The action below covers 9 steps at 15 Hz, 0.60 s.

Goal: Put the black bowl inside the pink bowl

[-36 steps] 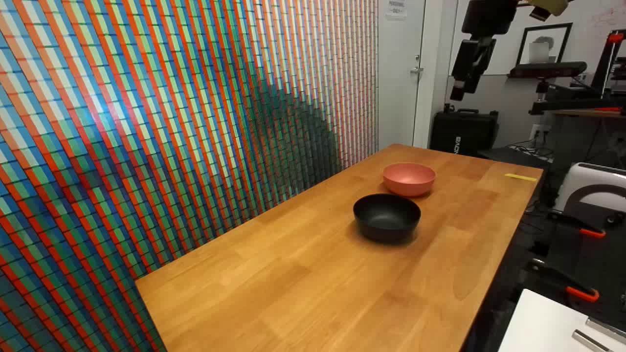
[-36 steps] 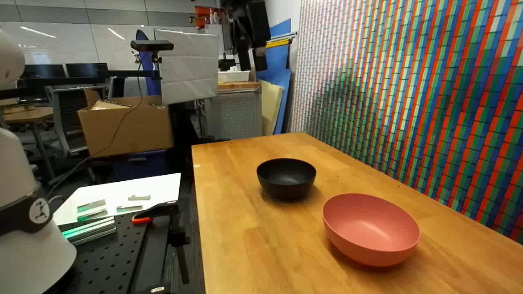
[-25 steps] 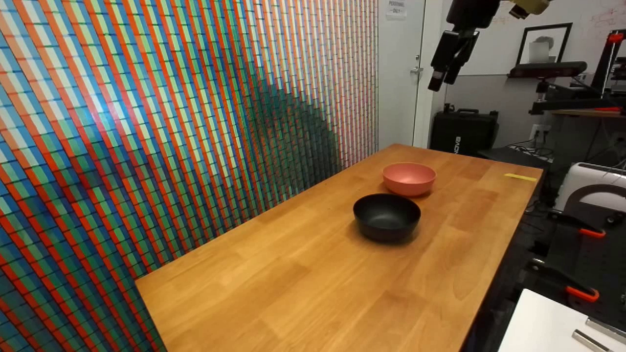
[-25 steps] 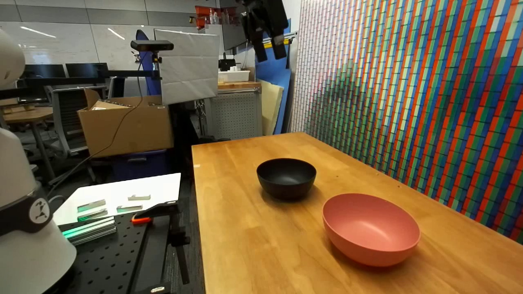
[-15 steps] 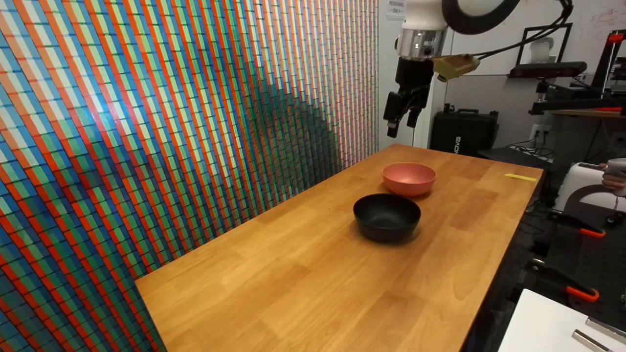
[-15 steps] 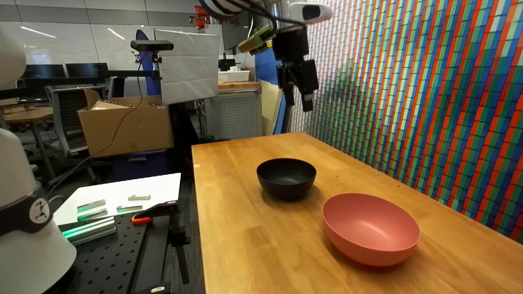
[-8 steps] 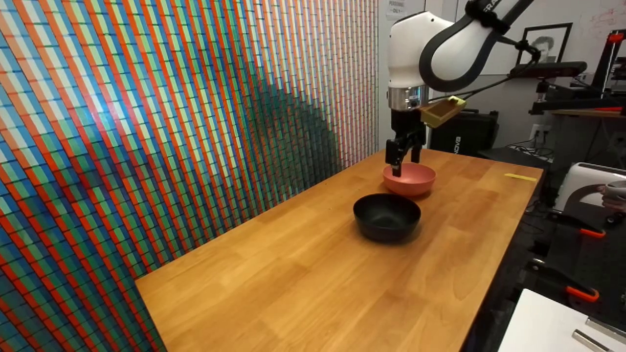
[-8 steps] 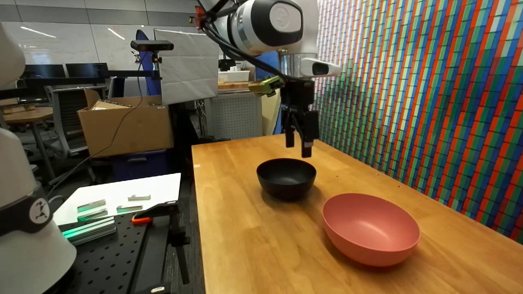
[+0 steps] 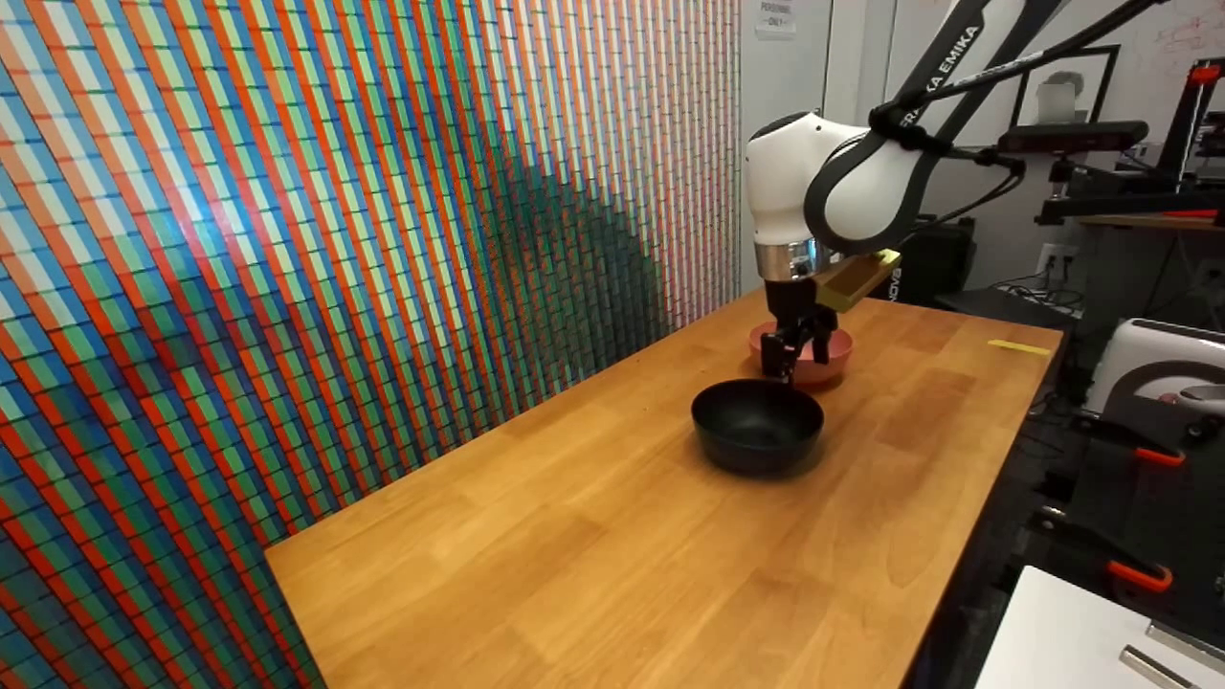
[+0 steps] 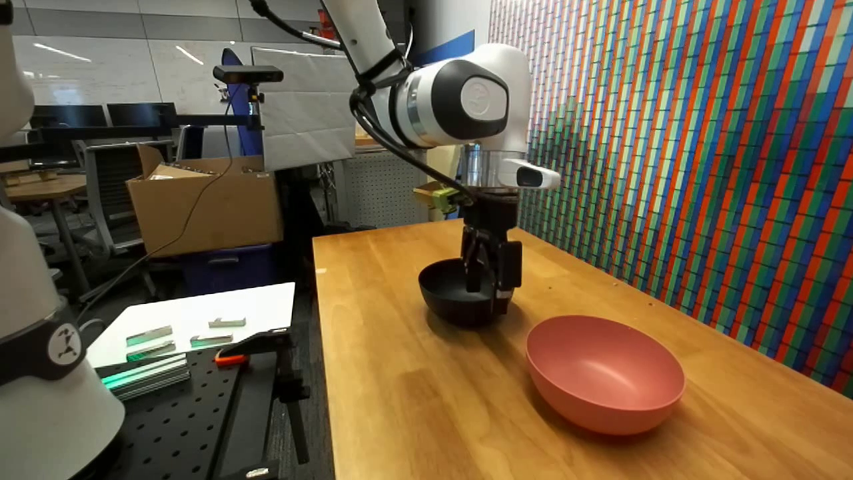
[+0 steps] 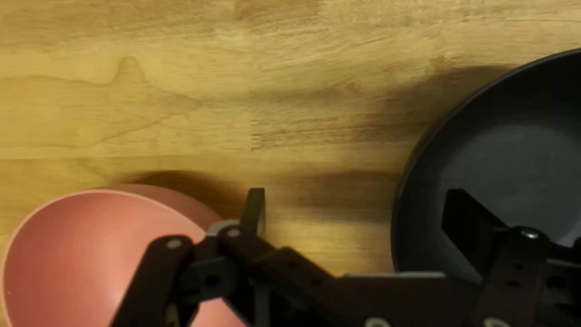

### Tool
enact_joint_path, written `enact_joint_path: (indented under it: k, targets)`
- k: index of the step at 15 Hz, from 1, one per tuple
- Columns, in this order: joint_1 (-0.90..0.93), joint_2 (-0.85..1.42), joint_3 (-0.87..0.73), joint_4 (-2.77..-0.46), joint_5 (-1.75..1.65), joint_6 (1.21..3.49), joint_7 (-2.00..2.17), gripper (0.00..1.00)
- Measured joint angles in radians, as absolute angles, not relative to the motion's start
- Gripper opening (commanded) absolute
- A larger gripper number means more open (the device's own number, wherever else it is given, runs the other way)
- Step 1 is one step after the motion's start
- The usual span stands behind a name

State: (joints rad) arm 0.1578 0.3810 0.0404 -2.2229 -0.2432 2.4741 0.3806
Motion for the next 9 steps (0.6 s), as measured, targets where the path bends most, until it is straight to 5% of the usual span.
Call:
enact_joint_path:
  k: [1,3,9]
  targets:
    - [0.170,0.401,0.034,-2.212,-0.245,2.483,0.388,1.00]
    - [0.195,0.437,0.023,-2.189,-0.247,2.499,0.401,0.75]
    - [0.263,0.517,-0.006,-2.133,-0.251,2.521,0.421,0.27]
